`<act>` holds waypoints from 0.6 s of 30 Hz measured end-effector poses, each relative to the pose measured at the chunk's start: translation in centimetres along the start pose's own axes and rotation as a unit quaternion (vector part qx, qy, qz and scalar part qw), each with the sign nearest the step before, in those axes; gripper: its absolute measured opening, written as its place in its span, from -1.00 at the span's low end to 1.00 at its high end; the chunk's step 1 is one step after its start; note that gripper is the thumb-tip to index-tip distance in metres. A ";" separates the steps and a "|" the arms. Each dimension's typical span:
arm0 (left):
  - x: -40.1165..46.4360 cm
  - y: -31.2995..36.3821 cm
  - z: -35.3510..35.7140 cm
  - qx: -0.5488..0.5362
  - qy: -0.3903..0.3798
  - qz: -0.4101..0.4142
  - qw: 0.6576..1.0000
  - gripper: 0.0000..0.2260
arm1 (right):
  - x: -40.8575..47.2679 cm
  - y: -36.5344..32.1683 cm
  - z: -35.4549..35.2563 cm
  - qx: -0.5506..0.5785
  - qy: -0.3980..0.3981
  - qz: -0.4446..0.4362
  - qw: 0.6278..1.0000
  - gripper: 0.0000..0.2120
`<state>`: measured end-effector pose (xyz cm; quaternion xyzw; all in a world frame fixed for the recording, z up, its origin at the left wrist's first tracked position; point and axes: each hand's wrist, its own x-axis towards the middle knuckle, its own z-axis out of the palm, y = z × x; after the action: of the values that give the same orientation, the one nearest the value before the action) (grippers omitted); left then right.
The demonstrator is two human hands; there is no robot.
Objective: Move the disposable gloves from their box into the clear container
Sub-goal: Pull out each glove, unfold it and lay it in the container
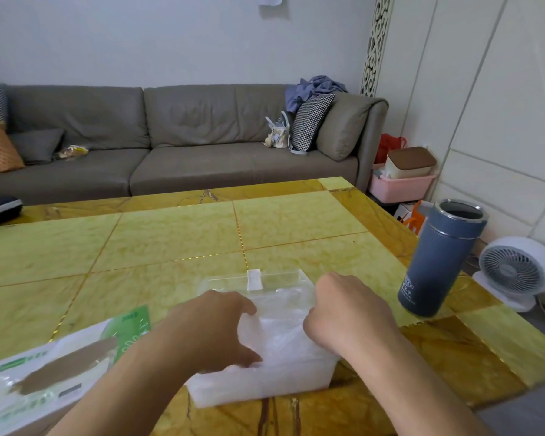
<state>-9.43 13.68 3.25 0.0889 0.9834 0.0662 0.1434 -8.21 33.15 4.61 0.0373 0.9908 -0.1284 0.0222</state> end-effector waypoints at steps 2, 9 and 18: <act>-0.2 0.4 0.0 0.035 0.022 0.001 0.999 -0.32 | -0.1 -0.1 -0.5 -0.009 -0.001 0.004 1.000 -0.90; 0.2 1.4 1.3 0.047 0.035 0.023 0.998 -0.40 | -0.6 -0.7 -0.6 -0.036 0.033 -0.036 0.998 -0.50; 0.2 1.3 1.5 0.003 0.008 0.030 1.000 -0.53 | -1.3 -2.8 1.4 -0.043 -0.098 -0.173 0.979 -0.83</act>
<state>-8.97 15.16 1.99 0.1183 0.9816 0.0680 0.1335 -7.10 30.00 3.99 -0.1480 0.9800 -0.0906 0.0979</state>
